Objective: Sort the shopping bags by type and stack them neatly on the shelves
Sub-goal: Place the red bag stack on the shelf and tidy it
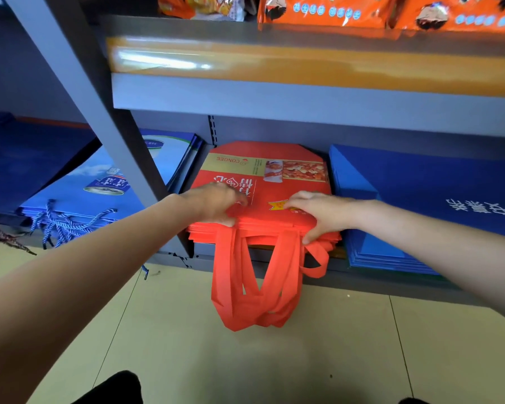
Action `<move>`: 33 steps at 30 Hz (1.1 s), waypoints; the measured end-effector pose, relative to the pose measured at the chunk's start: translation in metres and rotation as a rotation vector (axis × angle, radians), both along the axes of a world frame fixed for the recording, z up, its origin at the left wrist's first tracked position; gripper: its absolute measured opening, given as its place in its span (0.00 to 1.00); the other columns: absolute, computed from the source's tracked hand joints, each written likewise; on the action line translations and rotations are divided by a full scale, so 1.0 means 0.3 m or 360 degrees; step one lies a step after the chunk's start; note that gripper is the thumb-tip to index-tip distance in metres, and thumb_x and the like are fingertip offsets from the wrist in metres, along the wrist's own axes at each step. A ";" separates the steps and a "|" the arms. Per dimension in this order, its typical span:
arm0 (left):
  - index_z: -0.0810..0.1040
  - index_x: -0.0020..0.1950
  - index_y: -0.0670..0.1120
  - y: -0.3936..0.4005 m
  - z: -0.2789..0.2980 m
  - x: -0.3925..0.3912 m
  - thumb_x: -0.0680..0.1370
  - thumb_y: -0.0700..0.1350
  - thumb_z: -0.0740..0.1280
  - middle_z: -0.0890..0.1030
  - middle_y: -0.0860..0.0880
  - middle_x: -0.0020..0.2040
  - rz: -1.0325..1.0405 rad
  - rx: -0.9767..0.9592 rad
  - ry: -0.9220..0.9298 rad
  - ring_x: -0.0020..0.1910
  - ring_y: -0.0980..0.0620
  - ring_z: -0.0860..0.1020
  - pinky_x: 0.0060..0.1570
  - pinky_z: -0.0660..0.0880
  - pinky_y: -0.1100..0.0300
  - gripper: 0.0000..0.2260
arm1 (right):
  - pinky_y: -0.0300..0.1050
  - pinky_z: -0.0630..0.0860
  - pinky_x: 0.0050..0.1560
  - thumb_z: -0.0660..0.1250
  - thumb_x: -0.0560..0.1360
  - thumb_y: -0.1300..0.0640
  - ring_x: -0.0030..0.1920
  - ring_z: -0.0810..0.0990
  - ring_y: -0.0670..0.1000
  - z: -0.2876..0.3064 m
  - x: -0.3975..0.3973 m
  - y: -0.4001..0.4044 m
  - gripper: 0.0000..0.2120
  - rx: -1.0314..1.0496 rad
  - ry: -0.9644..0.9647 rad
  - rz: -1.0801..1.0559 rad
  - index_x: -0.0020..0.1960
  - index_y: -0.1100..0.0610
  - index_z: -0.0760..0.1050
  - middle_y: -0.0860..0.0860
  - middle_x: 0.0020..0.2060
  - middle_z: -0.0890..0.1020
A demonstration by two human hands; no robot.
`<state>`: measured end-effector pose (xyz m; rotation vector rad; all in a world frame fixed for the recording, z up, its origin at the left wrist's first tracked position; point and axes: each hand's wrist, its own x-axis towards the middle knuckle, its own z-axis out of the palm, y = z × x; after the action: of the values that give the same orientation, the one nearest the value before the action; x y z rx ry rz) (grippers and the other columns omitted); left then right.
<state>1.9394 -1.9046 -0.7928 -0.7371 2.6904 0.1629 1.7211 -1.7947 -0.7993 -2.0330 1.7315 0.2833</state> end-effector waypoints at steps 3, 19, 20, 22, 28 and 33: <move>0.71 0.68 0.48 0.003 0.013 0.015 0.78 0.45 0.62 0.79 0.45 0.59 0.0027 0.0008 0.0179 0.57 0.45 0.77 0.58 0.72 0.56 0.17 | 0.49 0.66 0.68 0.73 0.69 0.49 0.68 0.65 0.52 0.004 -0.014 0.009 0.36 -0.0092 -0.0063 -0.0030 0.73 0.49 0.61 0.50 0.68 0.67; 0.70 0.69 0.44 -0.024 0.074 0.003 0.81 0.43 0.56 0.76 0.40 0.63 0.0352 0.0068 0.0424 0.61 0.42 0.75 0.59 0.71 0.55 0.16 | 0.39 0.63 0.65 0.74 0.66 0.43 0.70 0.65 0.50 0.142 -0.067 -0.027 0.41 0.0065 -0.0180 -0.0332 0.73 0.53 0.61 0.49 0.72 0.65; 0.71 0.69 0.45 -0.026 0.073 0.003 0.81 0.43 0.56 0.77 0.41 0.62 0.0366 0.0086 0.0425 0.59 0.42 0.75 0.58 0.71 0.55 0.16 | 0.40 0.60 0.69 0.74 0.65 0.42 0.72 0.62 0.50 0.132 -0.069 -0.026 0.45 0.0126 -0.0127 -0.0293 0.75 0.53 0.57 0.49 0.74 0.62; 0.71 0.68 0.45 -0.026 0.070 0.003 0.81 0.42 0.57 0.77 0.42 0.62 0.0383 0.0138 0.0417 0.59 0.43 0.75 0.59 0.71 0.55 0.16 | 0.43 0.57 0.72 0.75 0.65 0.42 0.74 0.57 0.51 0.111 -0.072 -0.013 0.50 0.0154 0.0014 -0.0190 0.77 0.50 0.49 0.50 0.75 0.56; 0.72 0.68 0.44 -0.020 0.067 0.013 0.81 0.43 0.59 0.76 0.43 0.64 0.0412 0.0231 0.0430 0.62 0.45 0.73 0.57 0.68 0.60 0.16 | 0.52 0.61 0.69 0.74 0.67 0.44 0.72 0.59 0.55 0.087 -0.049 0.036 0.50 -0.0249 0.0272 0.0069 0.77 0.46 0.42 0.50 0.73 0.55; 0.72 0.68 0.45 -0.027 0.070 0.011 0.81 0.44 0.59 0.76 0.45 0.64 0.0446 0.0316 0.0400 0.63 0.46 0.73 0.61 0.68 0.59 0.16 | 0.55 0.55 0.72 0.73 0.66 0.41 0.71 0.58 0.58 0.019 0.025 0.089 0.55 -0.0646 0.0520 0.0349 0.77 0.49 0.38 0.54 0.75 0.51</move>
<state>1.9426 -1.9125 -0.7718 -1.0895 2.7311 0.6208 1.7284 -1.7681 -0.7936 -2.5997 1.8751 0.3759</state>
